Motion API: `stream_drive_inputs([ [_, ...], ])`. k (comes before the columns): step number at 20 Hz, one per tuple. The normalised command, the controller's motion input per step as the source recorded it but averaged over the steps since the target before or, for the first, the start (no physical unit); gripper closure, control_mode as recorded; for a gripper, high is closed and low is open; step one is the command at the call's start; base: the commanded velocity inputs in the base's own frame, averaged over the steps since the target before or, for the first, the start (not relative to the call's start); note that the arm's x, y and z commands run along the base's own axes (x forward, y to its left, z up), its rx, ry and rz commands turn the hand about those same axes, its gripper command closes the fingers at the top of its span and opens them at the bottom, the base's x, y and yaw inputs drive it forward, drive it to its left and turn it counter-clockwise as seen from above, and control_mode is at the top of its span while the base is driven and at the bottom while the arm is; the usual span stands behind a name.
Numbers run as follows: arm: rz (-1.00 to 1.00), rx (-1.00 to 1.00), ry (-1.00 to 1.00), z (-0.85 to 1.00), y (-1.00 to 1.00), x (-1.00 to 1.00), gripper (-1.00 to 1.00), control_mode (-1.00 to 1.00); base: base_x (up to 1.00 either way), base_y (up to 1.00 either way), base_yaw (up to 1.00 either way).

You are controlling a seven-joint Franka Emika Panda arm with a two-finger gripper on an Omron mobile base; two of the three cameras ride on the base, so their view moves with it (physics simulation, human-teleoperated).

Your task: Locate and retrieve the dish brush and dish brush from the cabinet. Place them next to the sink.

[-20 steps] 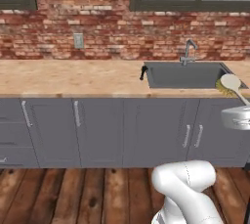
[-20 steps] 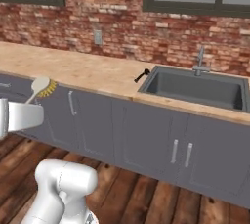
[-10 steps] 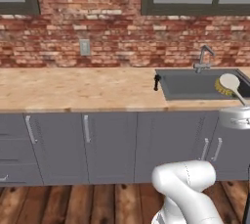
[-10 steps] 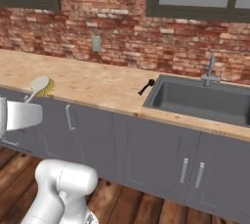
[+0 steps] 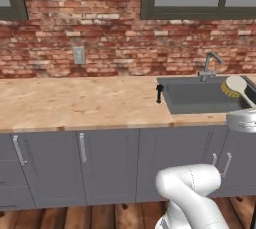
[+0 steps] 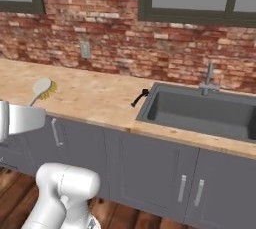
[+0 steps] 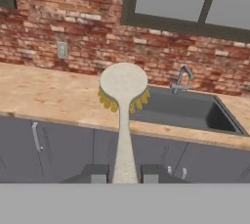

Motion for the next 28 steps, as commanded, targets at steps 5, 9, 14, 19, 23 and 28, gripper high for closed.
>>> stream_drive_inputs([
  [5,0.00,0.00,0.00,0.00,0.00,0.00,1.00,1.00,0.61,0.30,-0.10],
  [9,0.00,0.00,0.00,0.00,0.00,0.00,1.00,1.00,0.55,0.33,-0.09],
  [14,0.00,0.00,0.00,0.00,0.00,0.00,1.00,1.00,0.50,0.34,-0.09],
  [19,0.00,0.00,0.00,0.00,0.00,0.00,1.00,1.00,0.26,0.06,-0.03],
  [23,0.00,0.00,0.00,0.00,0.00,0.00,1.00,1.00,0.07,0.00,0.00],
  [28,0.00,0.00,0.00,0.00,0.00,0.00,1.00,1.00,0.44,0.10,0.00],
])
